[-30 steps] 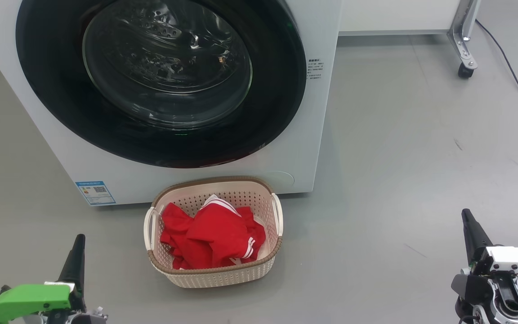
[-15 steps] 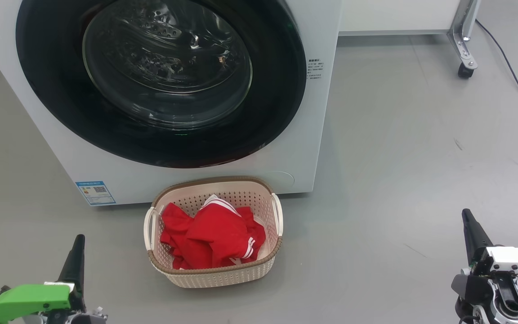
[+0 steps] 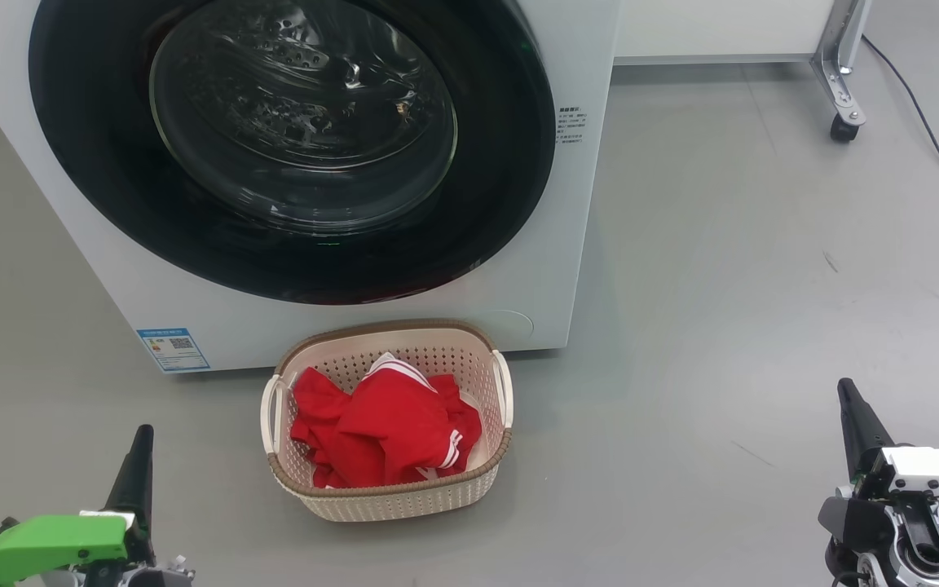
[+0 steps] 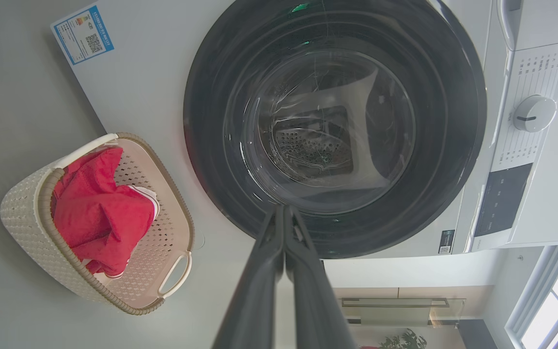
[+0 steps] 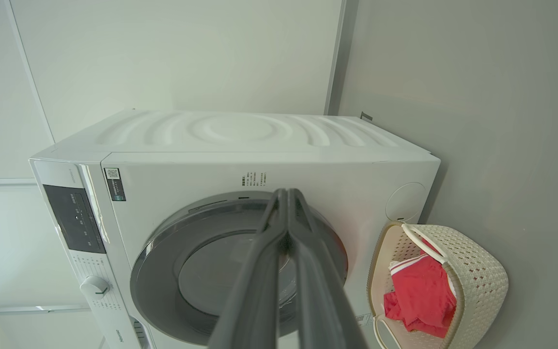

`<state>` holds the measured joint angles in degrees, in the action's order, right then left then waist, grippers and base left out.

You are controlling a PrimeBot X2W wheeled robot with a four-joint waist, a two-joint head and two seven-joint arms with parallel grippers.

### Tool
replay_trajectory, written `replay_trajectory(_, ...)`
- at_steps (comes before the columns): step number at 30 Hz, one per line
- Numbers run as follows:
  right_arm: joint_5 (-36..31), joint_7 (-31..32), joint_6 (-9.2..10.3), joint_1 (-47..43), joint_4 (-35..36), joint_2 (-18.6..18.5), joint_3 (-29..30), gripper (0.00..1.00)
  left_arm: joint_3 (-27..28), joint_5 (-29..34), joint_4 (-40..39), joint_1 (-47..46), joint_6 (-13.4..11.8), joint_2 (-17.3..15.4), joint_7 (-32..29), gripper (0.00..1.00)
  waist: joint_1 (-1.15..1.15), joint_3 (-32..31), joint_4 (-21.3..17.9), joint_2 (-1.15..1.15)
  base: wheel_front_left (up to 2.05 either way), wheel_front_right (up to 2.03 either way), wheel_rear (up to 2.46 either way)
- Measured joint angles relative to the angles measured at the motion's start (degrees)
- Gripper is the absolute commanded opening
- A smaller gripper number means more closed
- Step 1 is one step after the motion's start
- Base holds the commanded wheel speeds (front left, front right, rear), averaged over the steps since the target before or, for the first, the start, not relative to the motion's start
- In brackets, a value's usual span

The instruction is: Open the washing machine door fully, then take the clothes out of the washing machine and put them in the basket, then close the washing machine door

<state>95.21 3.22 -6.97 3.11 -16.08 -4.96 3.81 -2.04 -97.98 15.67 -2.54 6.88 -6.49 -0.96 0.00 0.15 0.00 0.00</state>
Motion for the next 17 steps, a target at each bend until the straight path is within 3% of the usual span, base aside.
replay_trajectory(17, 0.0, 0.0, 0.00, 0.0, 0.0, 0.2, 0.2, 0.00, 0.1, 0.2, 0.1, -0.2, 0.0, 0.1, -0.1, 0.00, 0.00, 0.0, 0.0, 0.00, 0.00, 0.00, 0.00)
